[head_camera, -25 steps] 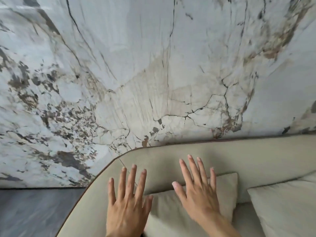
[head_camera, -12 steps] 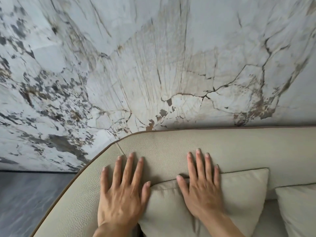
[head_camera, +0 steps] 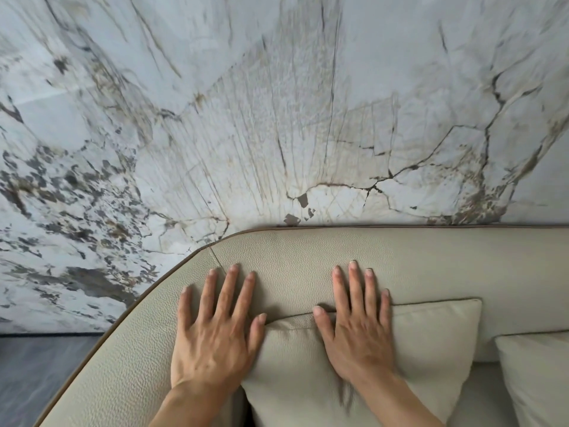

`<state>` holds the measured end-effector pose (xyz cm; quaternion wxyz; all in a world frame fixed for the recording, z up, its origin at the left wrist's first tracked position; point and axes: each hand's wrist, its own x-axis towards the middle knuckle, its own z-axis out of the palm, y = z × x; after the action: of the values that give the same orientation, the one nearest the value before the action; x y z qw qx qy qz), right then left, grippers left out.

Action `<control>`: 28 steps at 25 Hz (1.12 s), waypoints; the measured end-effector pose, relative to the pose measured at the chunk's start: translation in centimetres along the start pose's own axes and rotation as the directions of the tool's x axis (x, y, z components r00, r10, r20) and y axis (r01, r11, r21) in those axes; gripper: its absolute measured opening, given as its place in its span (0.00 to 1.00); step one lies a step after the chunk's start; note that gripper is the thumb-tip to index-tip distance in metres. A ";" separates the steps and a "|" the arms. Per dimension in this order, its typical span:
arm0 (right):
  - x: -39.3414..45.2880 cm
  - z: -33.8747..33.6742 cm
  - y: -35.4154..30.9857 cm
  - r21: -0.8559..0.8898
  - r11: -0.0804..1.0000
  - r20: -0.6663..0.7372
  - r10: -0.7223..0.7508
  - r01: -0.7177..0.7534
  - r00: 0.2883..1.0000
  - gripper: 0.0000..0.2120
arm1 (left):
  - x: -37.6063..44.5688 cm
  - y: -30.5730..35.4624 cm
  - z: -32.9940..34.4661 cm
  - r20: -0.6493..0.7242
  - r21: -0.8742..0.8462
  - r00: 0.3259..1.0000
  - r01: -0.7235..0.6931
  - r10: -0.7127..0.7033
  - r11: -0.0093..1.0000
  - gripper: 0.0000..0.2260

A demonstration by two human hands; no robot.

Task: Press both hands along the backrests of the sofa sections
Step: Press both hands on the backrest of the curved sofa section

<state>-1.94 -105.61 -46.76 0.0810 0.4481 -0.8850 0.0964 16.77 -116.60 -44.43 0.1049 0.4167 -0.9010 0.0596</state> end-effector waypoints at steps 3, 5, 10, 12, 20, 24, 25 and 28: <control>1.1 0.6 -0.3 0.014 1.000 -0.005 0.019 -0.019 1.000 0.35 | 1.4 -0.4 0.3 0.016 -0.008 1.000 -0.003 0.003 1.000 0.30; 1.4 0.6 -0.5 0.029 0.999 0.002 0.018 -0.018 1.000 0.35 | 1.8 -0.6 0.5 0.034 -0.015 0.999 -0.014 0.014 1.000 0.30; 1.3 -0.8 -0.7 0.025 0.999 0.083 0.023 -0.025 0.996 0.36 | 1.9 -0.8 -0.3 0.103 -0.044 0.994 -0.028 0.032 0.999 0.29; 1.0 -2.1 -0.4 0.021 1.000 0.136 0.013 -0.016 0.991 0.35 | 1.5 -0.9 -1.5 0.162 -0.074 0.986 -0.026 0.038 0.997 0.32; -5.9 -14.4 -2.6 0.054 0.998 -0.041 -0.008 0.010 0.999 0.32 | -4.8 -1.9 -12.5 -0.090 -0.104 0.986 -0.150 0.141 0.983 0.30; -10.2 -24.1 -5.2 0.051 0.999 -0.144 0.027 -0.020 0.989 0.32 | -8.0 -3.7 -20.9 -0.198 -0.117 0.964 -0.202 0.176 0.972 0.31; -11.5 -26.6 -5.9 0.047 0.999 -0.162 0.035 -0.028 0.986 0.32 | -9.0 -4.2 -23.3 -0.210 -0.115 0.961 -0.207 0.179 0.972 0.31; -14.7 -34.4 -7.6 0.049 0.997 -0.214 0.070 -0.061 0.974 0.31 | -11.1 -4.9 -30.3 -0.272 -0.118 0.940 -0.247 0.208 0.962 0.31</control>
<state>14.80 -90.18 -16.08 0.1640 0.4071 -0.8832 0.1655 31.74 -105.72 -17.56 0.2444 0.2893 -0.9237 0.0569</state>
